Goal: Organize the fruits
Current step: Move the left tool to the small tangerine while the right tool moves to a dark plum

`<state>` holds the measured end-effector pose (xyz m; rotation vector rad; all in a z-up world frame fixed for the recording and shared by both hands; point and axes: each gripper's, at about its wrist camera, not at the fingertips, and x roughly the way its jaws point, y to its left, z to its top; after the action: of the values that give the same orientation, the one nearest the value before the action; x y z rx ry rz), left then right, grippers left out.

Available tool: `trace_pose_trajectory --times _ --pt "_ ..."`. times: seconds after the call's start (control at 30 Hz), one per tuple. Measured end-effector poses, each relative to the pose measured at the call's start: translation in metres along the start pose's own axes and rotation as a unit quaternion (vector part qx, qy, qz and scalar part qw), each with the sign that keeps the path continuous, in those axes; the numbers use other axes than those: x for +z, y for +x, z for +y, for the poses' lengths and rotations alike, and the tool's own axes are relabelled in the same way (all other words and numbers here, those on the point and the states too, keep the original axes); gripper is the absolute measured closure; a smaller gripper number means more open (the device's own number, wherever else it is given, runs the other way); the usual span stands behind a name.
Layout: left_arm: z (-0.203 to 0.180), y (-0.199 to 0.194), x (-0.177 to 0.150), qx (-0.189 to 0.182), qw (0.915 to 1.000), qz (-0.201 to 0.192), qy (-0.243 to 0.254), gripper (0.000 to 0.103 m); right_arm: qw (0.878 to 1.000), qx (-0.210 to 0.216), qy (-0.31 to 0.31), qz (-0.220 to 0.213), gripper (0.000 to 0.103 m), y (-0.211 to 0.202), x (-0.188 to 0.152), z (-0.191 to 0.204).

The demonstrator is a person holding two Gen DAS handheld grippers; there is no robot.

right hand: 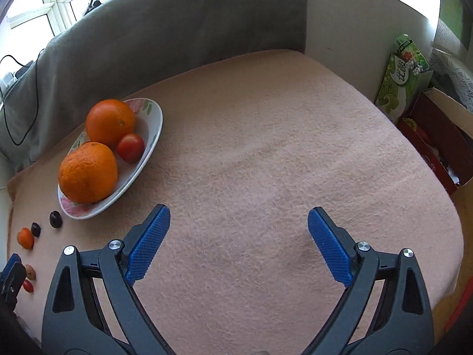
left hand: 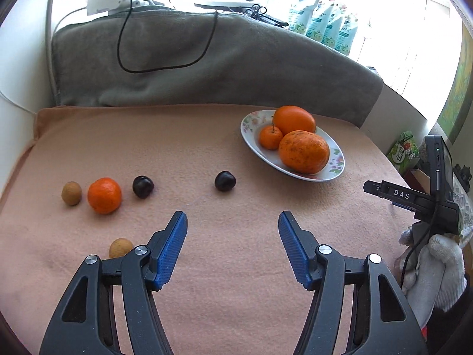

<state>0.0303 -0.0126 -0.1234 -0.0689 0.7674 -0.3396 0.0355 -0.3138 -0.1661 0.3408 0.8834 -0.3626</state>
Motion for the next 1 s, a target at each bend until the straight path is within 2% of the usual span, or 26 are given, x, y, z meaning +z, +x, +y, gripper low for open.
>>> trace_pose_trajectory --times 0.13,0.27,0.33,0.57,0.8,0.87,1.0 --pt "0.012 -0.004 -0.006 0.004 0.9999 -0.007 -0.014 0.039 0.999 -0.04 -0.014 0.007 0.007 0.014 0.004 0.003" --pt "0.012 -0.002 -0.008 -0.003 0.9997 -0.006 -0.024 0.039 0.997 -0.077 -0.006 0.017 0.007 0.029 0.023 -0.008" --pt "0.008 -0.004 -0.008 -0.007 0.9996 -0.014 -0.024 0.039 0.997 -0.074 -0.004 0.036 0.0 0.045 0.035 -0.015" --pt "-0.02 0.006 -0.012 -0.034 0.9994 0.0 -0.006 0.039 0.997 -0.076 -0.01 0.027 0.0 0.053 0.038 -0.018" --pt "-0.04 0.007 -0.01 -0.058 0.9983 0.002 0.003 0.039 0.996 -0.066 -0.028 0.045 0.0 0.049 0.034 -0.013" --pt "-0.036 0.002 -0.008 -0.051 0.9987 -0.004 0.001 0.039 0.996 -0.059 -0.037 0.049 0.0 0.045 0.033 -0.011" --pt "-0.006 -0.005 -0.006 -0.027 0.9993 -0.009 -0.025 0.039 0.999 -0.02 -0.045 0.018 0.0 0.022 0.028 -0.011"
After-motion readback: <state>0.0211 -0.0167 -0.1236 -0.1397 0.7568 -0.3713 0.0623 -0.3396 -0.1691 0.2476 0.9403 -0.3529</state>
